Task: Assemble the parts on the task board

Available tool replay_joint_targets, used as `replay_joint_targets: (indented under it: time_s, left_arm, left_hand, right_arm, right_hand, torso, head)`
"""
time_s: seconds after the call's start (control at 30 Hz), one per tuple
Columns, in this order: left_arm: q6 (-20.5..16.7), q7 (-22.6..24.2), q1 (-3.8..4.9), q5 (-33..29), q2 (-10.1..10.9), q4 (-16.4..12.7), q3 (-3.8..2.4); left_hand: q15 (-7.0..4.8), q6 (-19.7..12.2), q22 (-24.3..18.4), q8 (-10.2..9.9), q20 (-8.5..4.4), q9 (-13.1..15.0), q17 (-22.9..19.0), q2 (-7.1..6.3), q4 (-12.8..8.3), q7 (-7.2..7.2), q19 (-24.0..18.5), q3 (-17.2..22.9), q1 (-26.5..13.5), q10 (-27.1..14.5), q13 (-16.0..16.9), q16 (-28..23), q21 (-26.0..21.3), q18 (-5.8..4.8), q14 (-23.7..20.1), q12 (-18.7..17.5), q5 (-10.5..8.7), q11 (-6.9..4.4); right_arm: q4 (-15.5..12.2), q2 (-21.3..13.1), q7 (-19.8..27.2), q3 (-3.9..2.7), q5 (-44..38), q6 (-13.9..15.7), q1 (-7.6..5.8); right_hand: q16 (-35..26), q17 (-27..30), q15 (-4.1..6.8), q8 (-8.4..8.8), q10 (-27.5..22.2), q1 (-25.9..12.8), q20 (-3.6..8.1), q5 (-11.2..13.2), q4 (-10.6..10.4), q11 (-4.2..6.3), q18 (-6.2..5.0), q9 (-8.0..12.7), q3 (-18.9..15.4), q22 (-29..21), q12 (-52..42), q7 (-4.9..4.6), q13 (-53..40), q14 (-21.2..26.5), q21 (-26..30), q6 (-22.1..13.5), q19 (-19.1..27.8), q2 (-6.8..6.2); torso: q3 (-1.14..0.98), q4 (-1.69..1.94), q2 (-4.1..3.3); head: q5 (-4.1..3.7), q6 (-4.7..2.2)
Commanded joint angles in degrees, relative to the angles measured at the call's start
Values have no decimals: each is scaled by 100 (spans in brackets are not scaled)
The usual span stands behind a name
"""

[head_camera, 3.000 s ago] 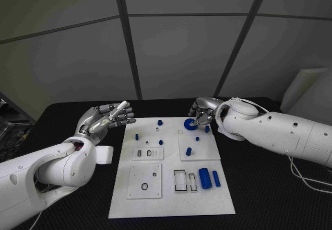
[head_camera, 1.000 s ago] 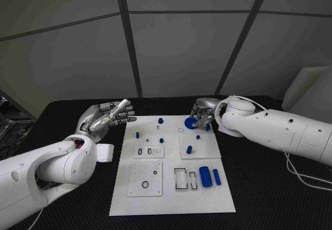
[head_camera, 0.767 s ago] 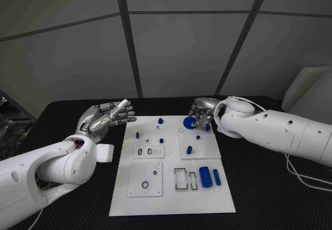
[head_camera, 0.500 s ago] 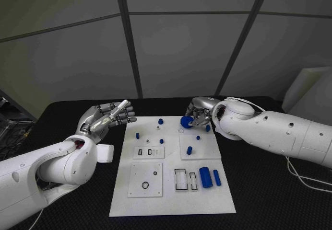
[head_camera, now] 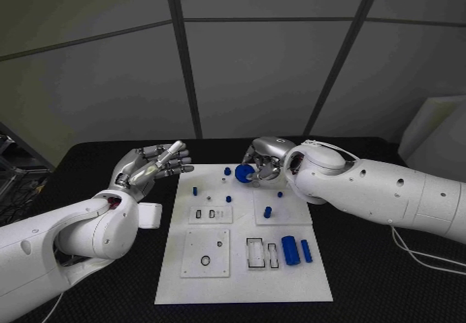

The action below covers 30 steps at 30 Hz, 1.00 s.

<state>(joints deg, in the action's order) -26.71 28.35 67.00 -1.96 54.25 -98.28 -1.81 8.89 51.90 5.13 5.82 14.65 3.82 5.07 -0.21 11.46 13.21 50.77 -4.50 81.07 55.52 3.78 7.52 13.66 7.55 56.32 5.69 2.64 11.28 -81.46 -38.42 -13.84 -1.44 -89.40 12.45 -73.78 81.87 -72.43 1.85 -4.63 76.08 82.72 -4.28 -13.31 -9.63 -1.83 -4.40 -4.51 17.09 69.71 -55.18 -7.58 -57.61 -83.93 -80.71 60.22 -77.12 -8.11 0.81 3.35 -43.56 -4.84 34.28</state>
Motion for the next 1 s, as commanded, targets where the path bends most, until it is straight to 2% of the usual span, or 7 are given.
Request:
replay_joint_targets:
  time_s: [0.03,0.2,0.37,0.6,1.0]
  left_arm:
    - [62,19,6,43,-5,-6,-5]
    - [61,18,7,43,0,-13,-5]
    - [62,18,7,43,1,-14,-6]
    - [60,16,8,43,4,-21,-6]
    - [56,17,9,43,4,-31,-6]
  left_hand:
    - [3,-36,-7,-29,24,-2,-9,9,-47,112,33,-1,28,-7,2,-22,-30,283,8,-22,4,9]
    - [3,-36,-7,-29,24,-2,-9,9,-47,112,33,-1,28,-7,2,-22,-30,283,8,-22,4,9]
    - [3,-36,-7,-29,24,-2,-9,9,-47,112,33,-1,28,-7,2,-22,-30,283,8,-22,4,9]
    - [3,-36,-7,-29,24,-2,-9,9,-47,112,33,-1,28,-7,2,-22,-30,283,8,-22,4,9]
    - [4,-35,-11,-36,24,-1,-10,15,-61,112,39,-1,42,-7,2,-31,-35,283,10,-30,4,10]
  right_arm:
    - [11,123,-32,-3,-182,148,-11]
    - [152,369,-40,0,-242,133,-12]
    - [337,621,-48,4,-285,108,-10]
    - [564,877,-27,20,-309,40,-7]
    - [833,1079,13,81,-313,-130,2]
  right_hand:
    - [20,-4,27,9,23,-41,-4,-35,-10,-8,33,-5,31,8,-38,46,-10,-310,-26,177,-24,20]
    - [28,-21,25,16,16,-52,-5,-35,-8,-10,34,-3,37,15,-54,44,-33,-312,-29,174,-28,25]
    - [42,-50,22,25,1,-73,-8,-38,-10,-15,33,0,46,12,-64,39,-52,-315,-27,169,-24,36]
    - [48,-61,19,32,-11,-89,-10,-43,-13,-18,34,2,52,17,-70,36,-66,-316,-29,164,-26,46]
    - [52,-68,16,43,-20,-99,-12,-47,-9,-22,32,6,56,10,-82,31,-85,-316,-25,150,-19,48]
  torso:
    - [7,10,-4]
    - [12,7,-8]
    - [1,4,-5]
    - [-1,4,-3]
    - [-4,-1,-5]
  head:
    - [15,6]
    - [34,18]
    - [57,31]
    - [85,45]
    - [117,70]
